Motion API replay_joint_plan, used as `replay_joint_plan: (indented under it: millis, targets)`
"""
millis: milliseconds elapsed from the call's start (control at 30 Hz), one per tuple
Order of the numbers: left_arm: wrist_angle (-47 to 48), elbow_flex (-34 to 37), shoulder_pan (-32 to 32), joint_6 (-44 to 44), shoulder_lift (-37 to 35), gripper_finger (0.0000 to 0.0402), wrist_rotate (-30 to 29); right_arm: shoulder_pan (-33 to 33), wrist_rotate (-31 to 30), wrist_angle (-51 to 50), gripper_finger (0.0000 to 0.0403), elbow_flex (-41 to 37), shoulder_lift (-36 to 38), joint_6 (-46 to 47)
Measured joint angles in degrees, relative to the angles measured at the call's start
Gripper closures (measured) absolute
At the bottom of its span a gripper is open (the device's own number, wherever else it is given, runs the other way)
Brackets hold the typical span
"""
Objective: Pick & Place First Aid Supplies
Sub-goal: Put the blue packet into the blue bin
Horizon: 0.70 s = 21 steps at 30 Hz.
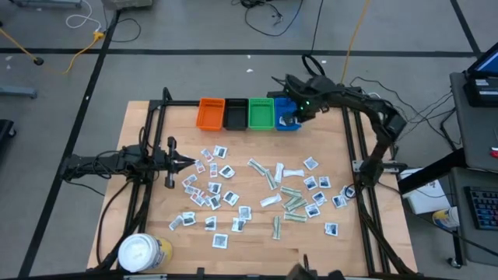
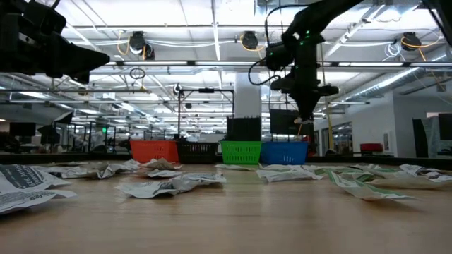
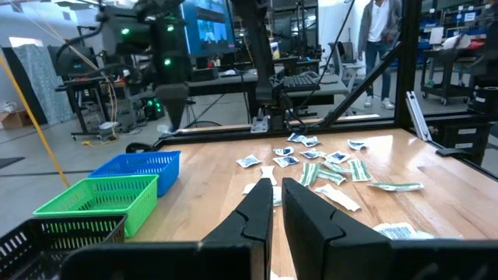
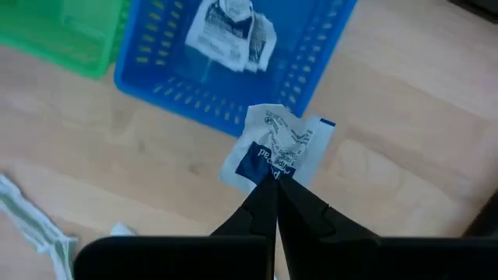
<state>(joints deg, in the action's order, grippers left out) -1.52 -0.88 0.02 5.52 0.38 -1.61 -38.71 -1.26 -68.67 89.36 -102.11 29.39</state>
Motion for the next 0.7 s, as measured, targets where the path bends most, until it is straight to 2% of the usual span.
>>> replay_joint_plan:
  millis: [267,700]
  targets:
    - [0.00,-0.01,0.02,0.00,0.01,0.0364,0.00,-3.03,1.37,-1.51,0.0403,9.70,-8.04,-2.23]
    - [0.00,-0.01,0.02,0.01,0.00,0.0364,-0.02,-2.17,-0.48,5.64,0.0403,8.07,-13.50,-3.33]
